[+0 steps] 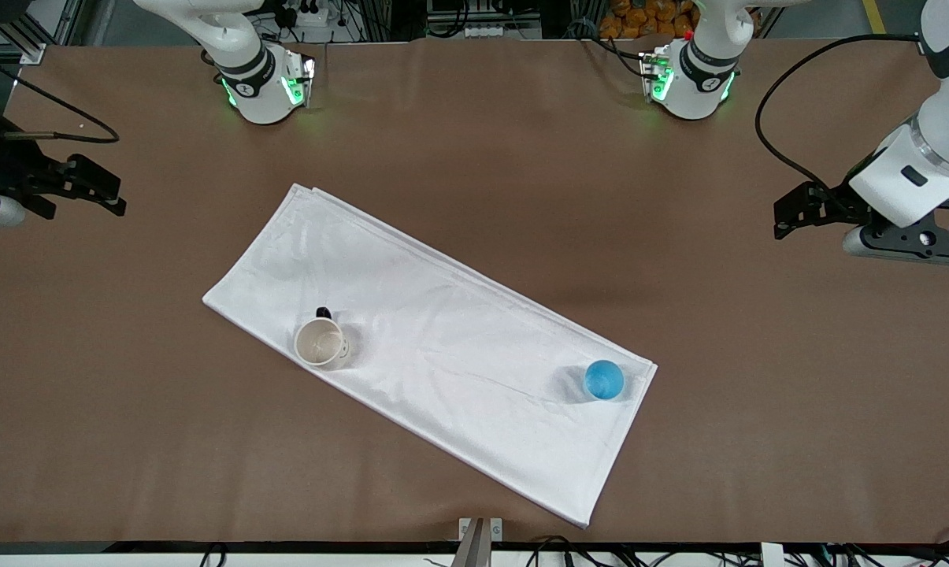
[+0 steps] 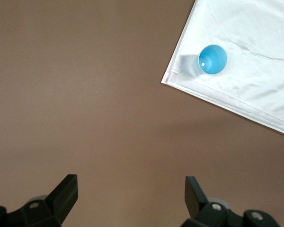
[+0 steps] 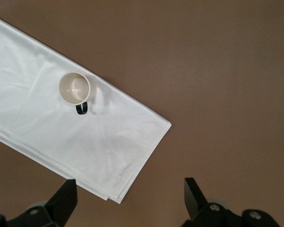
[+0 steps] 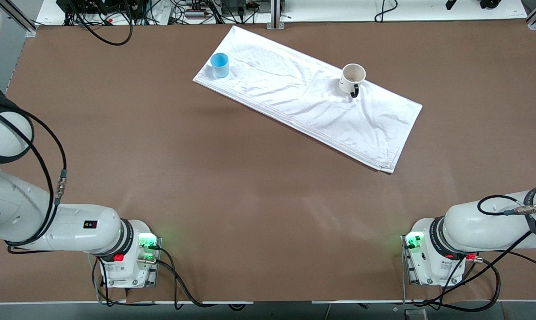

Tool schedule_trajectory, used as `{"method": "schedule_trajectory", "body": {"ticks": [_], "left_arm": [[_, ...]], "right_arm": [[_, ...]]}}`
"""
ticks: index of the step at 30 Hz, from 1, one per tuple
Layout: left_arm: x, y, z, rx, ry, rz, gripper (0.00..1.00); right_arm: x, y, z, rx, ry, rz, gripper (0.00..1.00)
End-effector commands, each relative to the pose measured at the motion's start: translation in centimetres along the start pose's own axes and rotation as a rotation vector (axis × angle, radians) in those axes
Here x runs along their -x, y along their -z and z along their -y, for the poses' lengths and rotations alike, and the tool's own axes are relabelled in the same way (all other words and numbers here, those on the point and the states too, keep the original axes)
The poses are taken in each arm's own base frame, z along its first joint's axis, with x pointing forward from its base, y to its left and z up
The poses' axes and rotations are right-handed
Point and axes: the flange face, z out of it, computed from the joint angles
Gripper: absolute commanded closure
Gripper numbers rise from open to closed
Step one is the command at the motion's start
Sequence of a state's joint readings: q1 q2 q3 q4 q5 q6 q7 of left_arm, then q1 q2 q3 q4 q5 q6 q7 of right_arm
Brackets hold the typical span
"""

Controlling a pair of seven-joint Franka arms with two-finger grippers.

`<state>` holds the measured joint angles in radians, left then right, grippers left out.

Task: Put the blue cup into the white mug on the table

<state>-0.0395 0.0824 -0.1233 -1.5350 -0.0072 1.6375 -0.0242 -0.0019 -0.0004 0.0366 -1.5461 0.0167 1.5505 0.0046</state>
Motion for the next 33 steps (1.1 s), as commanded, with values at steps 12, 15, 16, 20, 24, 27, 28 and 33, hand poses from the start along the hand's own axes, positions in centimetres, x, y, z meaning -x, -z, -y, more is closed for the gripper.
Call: {"method": "schedule_trajectory", "body": {"ticks": [12, 15, 16, 20, 24, 27, 28, 33], "left_arm": [[-1.6, -0.1, 1.2, 0.056, 0.011, 0.003, 0.0], [-1.9, -0.6, 1.1, 0.056, 0.007, 0.009, 0.0], [-2.0, -0.7, 1.1, 0.055, 0.004, 0.009, 0.0], [-2.7, -1.2, 1.0, 0.054, 0.002, 0.007, 0.0], [-3.8, -2.7, 1.1, 0.057, 0.014, 0.026, 0.0], [-4.3, -4.0, 1.1, 0.059, 0.027, 0.042, 0.0], [-4.5, -4.3, 1.1, 0.06, 0.029, 0.043, 0.0], [-5.3, -6.0, 0.6, 0.061, 0.083, 0.055, 0.0]], "right_arm": [[0.7, -0.1, 0.5, 0.01, 0.036, -0.01, 0.0], [0.6, -0.3, 0.6, 0.01, 0.037, -0.012, 0.0], [0.6, -0.4, 0.6, 0.01, 0.037, -0.01, 0.0], [0.7, -0.5, 1.0, 0.01, 0.045, -0.009, 0.0], [0.7, -0.6, 1.2, 0.01, 0.048, -0.006, 0.0], [0.7, -1.0, 1.4, 0.01, 0.051, 0.002, 0.0], [0.7, -1.1, 1.4, 0.01, 0.051, 0.004, 0.0], [0.7, -1.2, 1.5, 0.01, 0.054, 0.008, 0.0]]}}
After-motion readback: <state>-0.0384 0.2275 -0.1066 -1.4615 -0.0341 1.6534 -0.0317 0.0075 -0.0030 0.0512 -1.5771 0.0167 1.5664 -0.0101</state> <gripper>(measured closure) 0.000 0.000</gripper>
